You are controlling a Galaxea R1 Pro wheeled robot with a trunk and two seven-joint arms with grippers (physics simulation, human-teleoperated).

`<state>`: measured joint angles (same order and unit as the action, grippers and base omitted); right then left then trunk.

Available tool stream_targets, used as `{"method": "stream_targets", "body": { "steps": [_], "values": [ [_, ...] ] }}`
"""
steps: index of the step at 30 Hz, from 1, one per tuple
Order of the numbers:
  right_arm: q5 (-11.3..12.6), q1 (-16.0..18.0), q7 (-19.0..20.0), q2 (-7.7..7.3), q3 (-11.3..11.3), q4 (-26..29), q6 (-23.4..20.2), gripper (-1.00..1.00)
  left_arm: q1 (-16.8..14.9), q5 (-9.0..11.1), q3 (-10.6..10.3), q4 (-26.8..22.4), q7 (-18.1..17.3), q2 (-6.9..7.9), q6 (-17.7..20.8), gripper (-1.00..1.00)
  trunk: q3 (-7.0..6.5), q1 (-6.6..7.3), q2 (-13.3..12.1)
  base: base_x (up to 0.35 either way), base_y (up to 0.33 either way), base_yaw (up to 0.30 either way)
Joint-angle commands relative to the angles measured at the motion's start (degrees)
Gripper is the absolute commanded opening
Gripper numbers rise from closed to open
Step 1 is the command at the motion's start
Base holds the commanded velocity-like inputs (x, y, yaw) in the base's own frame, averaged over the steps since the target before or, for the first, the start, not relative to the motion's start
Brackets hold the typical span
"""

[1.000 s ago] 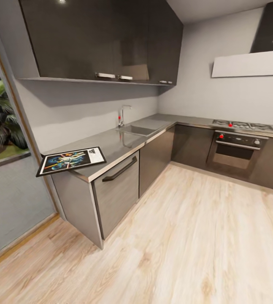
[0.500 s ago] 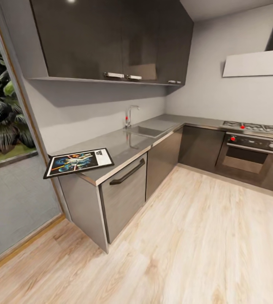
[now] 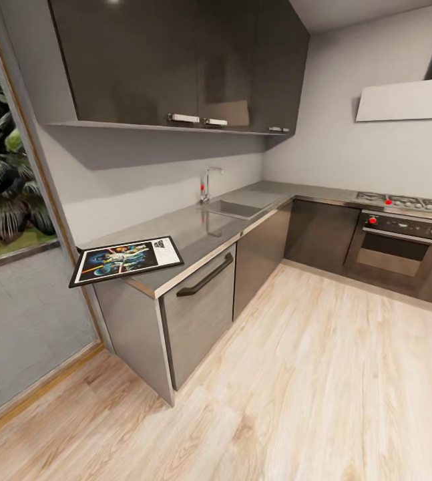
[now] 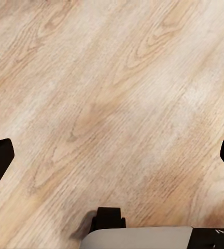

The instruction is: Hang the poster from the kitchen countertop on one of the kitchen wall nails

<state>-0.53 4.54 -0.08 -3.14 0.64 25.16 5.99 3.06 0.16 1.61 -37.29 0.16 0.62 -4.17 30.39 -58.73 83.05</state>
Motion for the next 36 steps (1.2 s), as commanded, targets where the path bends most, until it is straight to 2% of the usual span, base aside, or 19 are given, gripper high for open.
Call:
{"method": "stream_targets", "body": {
  "steps": [1,5,6,9,10,12,14,15,16,19,20,22,23,25,26,28,29,32,36],
  "values": [
    [0.0,0.0,0.0,-0.02,0.0,0.0,0.2,1.00,0.0,0.0,0.0,-0.1,0.0,-0.01,-0.1,1.00,0.04,0.00,0.0,0.004,0.003,0.000],
    [0.0,0.0,0.0,-0.03,-0.1,0.1,0.2,1.00,0.0,0.2,0.3,-0.1,0.0,0.10,-1.3,1.00,0.04,0.00,0.0,0.001,0.001,0.000],
    [0.0,0.0,0.0,-0.03,-0.1,0.1,0.2,1.00,0.0,2.3,3.3,-0.9,-0.1,0.13,-5.7,1.00,0.04,0.00,0.0,0.000,0.000,0.000],
    [0.0,0.0,0.0,-0.03,-0.1,0.2,0.3,1.00,0.0,3.9,6.7,-2.8,-0.3,0.10,-8.0,1.00,0.04,0.00,0.0,0.000,0.000,0.000],
    [0.0,0.0,-0.1,-0.09,-0.2,0.2,0.3,1.00,0.0,5.1,9.9,-11.1,-0.6,-0.01,-9.0,1.00,0.04,0.00,0.0,0.000,0.000,0.000],
    [0.0,0.0,-0.1,-0.14,-0.2,0.3,0.4,1.00,0.0,7.5,10.6,-17.2,-0.8,-0.10,-8.7,1.00,0.04,0.00,0.0,0.000,0.000,0.000],
    [0.0,0.0,-0.1,-0.18,-0.1,0.3,1.5,1.00,0.0,15.6,10.9,-24.2,-0.8,-0.11,-4.8,1.00,0.04,0.00,0.0,0.000,0.000,0.000],
    [0.0,0.0,-0.1,-0.18,-0.1,0.3,2.1,1.00,0.0,18.4,10.9,-25.6,-0.9,-0.06,-3.0,1.00,0.04,0.00,0.0,0.000,0.000,0.000],
    [-0.1,0.0,-0.1,-0.19,-0.1,0.3,3.2,1.00,0.0,24.4,10.9,-28.2,-0.9,0.11,0.9,1.00,0.04,0.00,0.0,0.000,0.000,0.000],
    [-0.1,0.0,-0.1,-0.20,0.0,0.2,4.6,1.00,0.0,32.8,10.9,-32.8,-0.9,0.91,6.4,1.00,0.04,0.00,0.0,0.000,0.000,0.000],
    [-0.1,0.0,-0.1,-0.20,0.0,0.1,5.2,1.00,0.0,37.5,10.9,-36.2,-0.8,1.50,9.1,1.00,0.04,0.00,0.0,0.000,0.000,0.000],
    [-0.1,0.0,-0.1,-0.20,0.0,0.1,5.6,1.00,0.0,41.3,10.8,-39.4,-0.8,1.97,10.8,1.00,0.04,0.00,0.0,0.000,0.000,0.000],
    [-0.1,0.0,-0.1,-0.20,0.0,0.1,5.8,1.00,0.0,44.9,10.9,-42.1,-0.7,2.34,12.0,1.00,0.04,0.00,0.0,0.000,0.000,0.000],
    [-0.1,0.0,-0.1,-0.20,0.0,0.1,6.0,1.00,0.0,48.6,10.9,-44.0,-0.7,2.64,12.8,1.00,0.04,0.00,0.0,0.000,0.000,0.000],
    [-0.1,0.0,-0.1,-0.20,0.0,0.1,6.1,1.00,0.0,52.8,10.9,-45.4,-0.6,2.87,13.3,1.00,0.04,0.00,0.0,0.000,0.000,0.000],
    [-0.1,0.0,-0.1,-0.22,0.0,0.1,6.1,1.00,0.0,57.7,10.9,-46.2,-0.6,3.04,13.6,1.00,0.04,0.00,0.0,0.000,0.000,0.000],
    [-0.1,0.0,-0.1,-0.33,0.0,0.1,6.2,1.00,0.0,62.8,10.9,-46.7,-0.6,3.21,13.8,1.00,0.04,0.00,0.0,0.000,0.000,0.000],
    [-0.1,0.0,-0.1,-0.84,0.0,0.1,6.2,1.00,0.0,69.3,11.0,-47.3,-0.8,3.71,13.7,1.00,0.04,0.00,0.0,0.000,0.000,0.000],
    [-0.1,0.0,-0.1,-1.43,0.0,0.2,6.3,1.00,0.0,75.6,10.9,-47.7,-1.3,4.10,13.5,1.00,0.04,0.00,0.0,0.000,0.000,0.000]
  ]
}}
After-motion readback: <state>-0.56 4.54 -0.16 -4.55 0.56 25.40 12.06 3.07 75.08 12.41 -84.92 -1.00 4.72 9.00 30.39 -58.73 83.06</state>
